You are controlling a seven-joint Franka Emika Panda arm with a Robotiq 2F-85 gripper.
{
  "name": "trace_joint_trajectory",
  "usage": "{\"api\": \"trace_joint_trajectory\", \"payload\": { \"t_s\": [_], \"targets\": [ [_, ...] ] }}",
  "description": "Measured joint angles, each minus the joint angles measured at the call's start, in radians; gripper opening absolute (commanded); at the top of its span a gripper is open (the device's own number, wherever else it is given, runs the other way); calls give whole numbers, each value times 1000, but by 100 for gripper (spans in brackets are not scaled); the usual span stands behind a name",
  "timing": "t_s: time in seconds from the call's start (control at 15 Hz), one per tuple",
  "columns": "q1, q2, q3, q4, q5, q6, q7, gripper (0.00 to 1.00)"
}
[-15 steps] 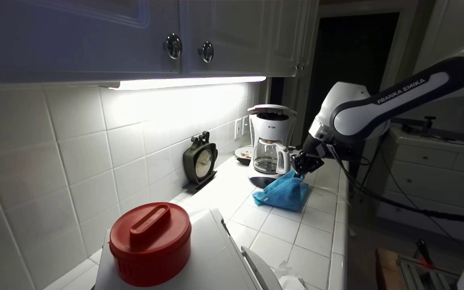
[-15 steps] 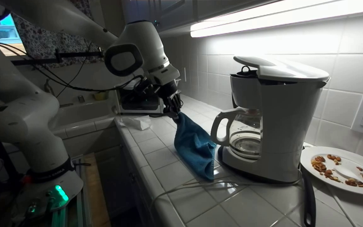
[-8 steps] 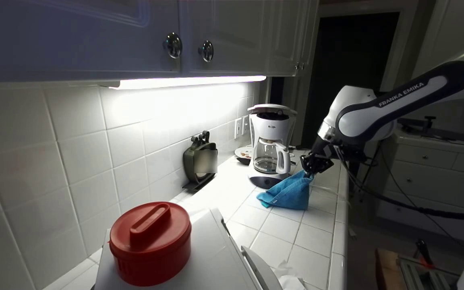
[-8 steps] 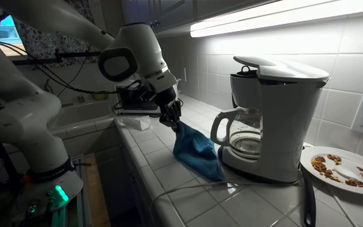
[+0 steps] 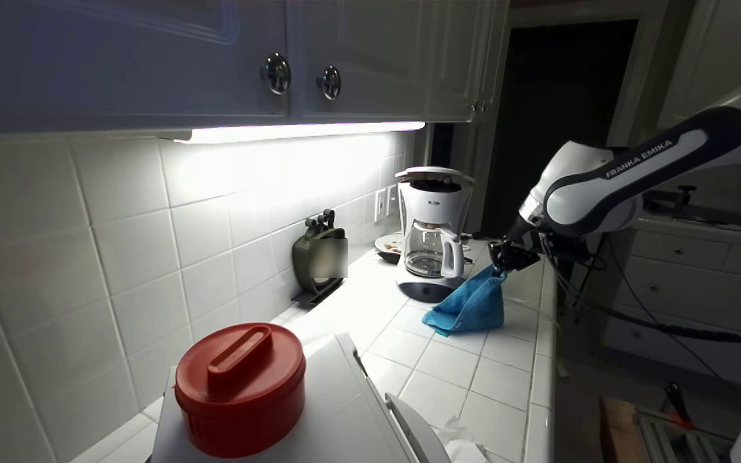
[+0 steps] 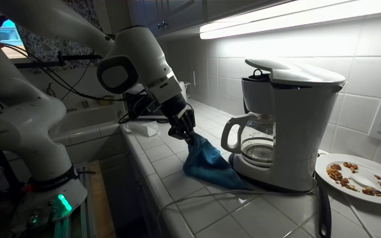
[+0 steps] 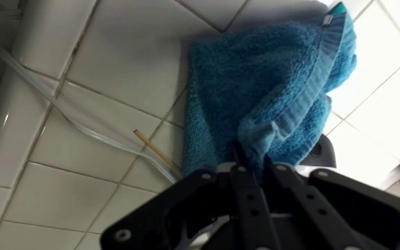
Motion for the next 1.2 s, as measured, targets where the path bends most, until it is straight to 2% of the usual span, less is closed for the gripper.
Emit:
{"api": "trace_joint_trajectory", "payload": {
  "t_s": [0.4,0.8,0.87,0.93,1.2],
  "targets": [
    [-36,77,-24,-19,1,159,14,3],
    [-36,199,-55,-14,20,335,46,4],
    [-37,218,-56,-13,22,362,56,13],
    [-37,237,-57,-11,23,393,67,32],
    [-38,311,-57,6,23,515,113,59]
  ]
}}
